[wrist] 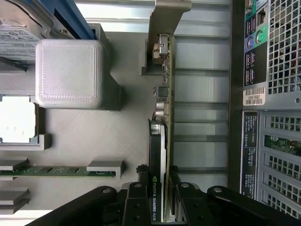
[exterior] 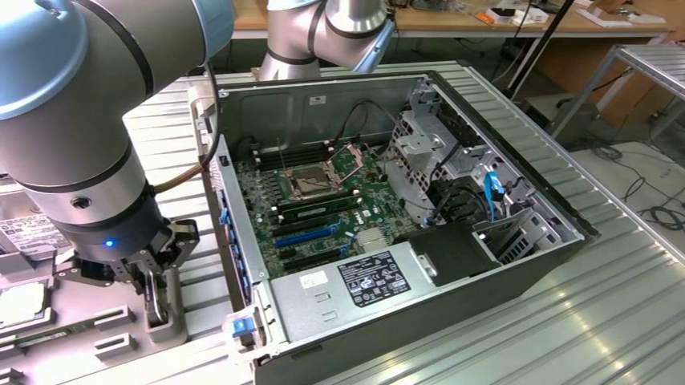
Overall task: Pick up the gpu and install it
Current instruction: 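Pick up the gpu and move the gpu toward the slot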
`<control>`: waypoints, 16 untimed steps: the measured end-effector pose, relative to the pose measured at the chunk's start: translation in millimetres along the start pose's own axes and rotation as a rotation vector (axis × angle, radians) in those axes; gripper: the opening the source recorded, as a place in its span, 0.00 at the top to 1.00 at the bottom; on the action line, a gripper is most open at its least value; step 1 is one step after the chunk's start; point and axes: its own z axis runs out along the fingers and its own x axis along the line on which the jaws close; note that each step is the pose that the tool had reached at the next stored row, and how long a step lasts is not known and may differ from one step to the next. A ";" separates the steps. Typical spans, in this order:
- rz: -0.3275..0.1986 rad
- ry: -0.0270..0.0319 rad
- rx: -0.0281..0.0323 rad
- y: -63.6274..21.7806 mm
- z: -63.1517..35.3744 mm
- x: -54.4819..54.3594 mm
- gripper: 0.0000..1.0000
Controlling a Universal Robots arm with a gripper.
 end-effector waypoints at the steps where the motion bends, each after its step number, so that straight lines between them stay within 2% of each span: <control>1: -0.001 0.0000 0.0000 0.0 0.0 0.0 0.73; 16: -0.013 0.0004 -0.0006 0.0 0.0 0.0 0.73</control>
